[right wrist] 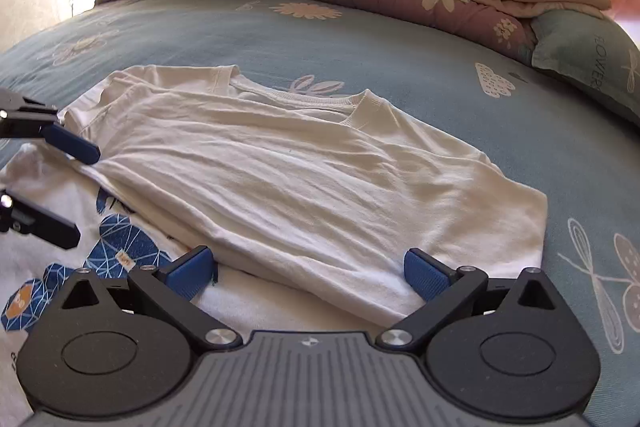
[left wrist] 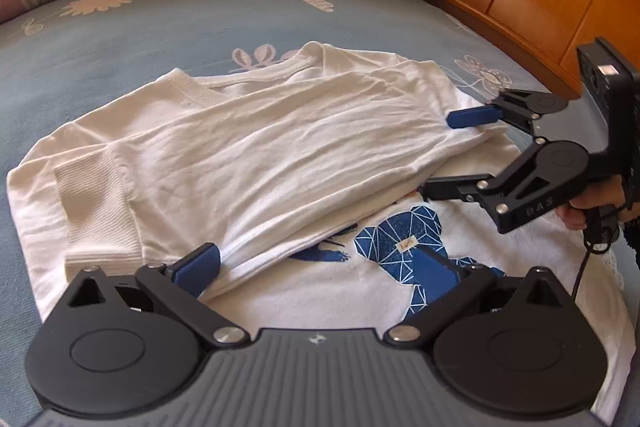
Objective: Fold clothes
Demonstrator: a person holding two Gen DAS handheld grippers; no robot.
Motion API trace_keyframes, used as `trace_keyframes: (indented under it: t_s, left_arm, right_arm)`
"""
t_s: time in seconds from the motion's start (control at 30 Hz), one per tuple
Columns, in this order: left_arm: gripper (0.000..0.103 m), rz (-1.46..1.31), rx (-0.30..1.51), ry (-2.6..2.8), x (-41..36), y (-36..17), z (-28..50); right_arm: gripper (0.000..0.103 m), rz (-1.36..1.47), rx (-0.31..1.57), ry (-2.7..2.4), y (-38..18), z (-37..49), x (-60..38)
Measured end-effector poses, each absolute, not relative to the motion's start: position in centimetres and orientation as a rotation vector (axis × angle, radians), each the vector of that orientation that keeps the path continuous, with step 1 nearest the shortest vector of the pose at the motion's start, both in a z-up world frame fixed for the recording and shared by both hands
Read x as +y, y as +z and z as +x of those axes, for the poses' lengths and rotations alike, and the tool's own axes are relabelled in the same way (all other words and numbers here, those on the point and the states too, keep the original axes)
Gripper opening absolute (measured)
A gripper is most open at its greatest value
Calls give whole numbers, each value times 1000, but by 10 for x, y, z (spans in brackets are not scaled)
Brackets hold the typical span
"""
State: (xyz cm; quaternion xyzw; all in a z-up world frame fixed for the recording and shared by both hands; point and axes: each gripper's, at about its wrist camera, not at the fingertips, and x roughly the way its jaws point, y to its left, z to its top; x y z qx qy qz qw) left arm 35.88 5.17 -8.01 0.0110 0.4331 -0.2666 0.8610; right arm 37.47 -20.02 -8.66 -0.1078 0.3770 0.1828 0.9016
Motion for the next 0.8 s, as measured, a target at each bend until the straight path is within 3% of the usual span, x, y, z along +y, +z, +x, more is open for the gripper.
trace_keyframes:
  t_s: [0.23,0.5,0.8]
  left_arm:
    - [102,56,898,-532,47,-46,308]
    - [102,86,951,-463,37,-85,209]
    - [102,74,932,-374,42,-82,118]
  right_arm:
    - [103,-170,776,533,-43,307,-200]
    - [103,-259,862,497,-89,230,-188]
    - [103,-172,871,361,-95,139,-225]
